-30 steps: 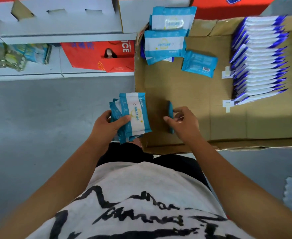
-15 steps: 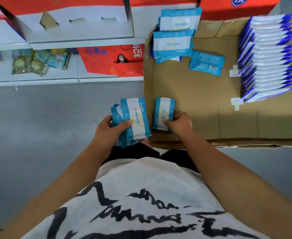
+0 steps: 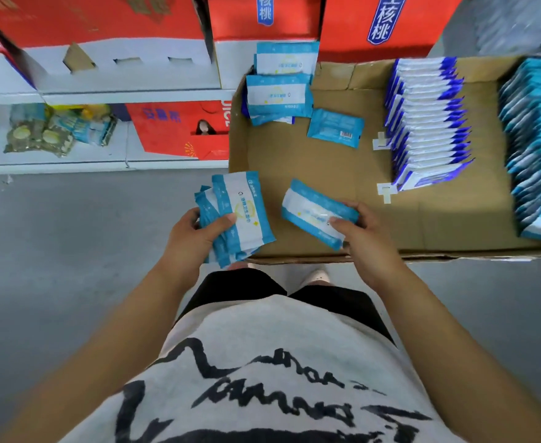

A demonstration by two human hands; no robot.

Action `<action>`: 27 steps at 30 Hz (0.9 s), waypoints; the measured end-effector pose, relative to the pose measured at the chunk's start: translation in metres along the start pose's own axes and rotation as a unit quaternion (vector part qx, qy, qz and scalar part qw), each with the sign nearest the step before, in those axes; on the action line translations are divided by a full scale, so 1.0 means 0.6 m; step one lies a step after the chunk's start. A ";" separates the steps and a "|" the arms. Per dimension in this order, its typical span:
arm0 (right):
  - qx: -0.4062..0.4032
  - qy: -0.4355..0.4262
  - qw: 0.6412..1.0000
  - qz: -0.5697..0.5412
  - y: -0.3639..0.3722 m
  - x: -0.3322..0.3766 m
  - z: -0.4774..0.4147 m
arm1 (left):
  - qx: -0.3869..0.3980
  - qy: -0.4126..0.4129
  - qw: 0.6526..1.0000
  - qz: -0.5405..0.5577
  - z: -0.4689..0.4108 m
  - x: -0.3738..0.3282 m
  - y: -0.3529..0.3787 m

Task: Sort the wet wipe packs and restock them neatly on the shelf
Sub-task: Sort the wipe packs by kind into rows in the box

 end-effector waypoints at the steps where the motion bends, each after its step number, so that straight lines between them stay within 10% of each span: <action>1: 0.020 -0.001 0.999 -0.032 -0.019 0.006 0.017 | 0.002 0.003 1.000 0.012 0.010 0.000 0.017; 9: 0.030 -0.027 0.983 -0.177 -0.135 0.038 0.101 | 0.044 0.031 0.997 0.051 0.082 -0.005 0.122; 27: -0.092 -0.030 0.990 -0.104 -0.126 0.003 0.176 | 0.300 0.030 0.951 -0.074 0.178 -0.065 0.336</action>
Point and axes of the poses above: each hand's wrist, its own z-axis away from the middle knuckle, its own y-axis out of the palm, x = y × z, the point moved 7 cm from there along -z, towards the middle knuckle, and after that the axes turned 11 degrees about y, right-handed, at the moved point
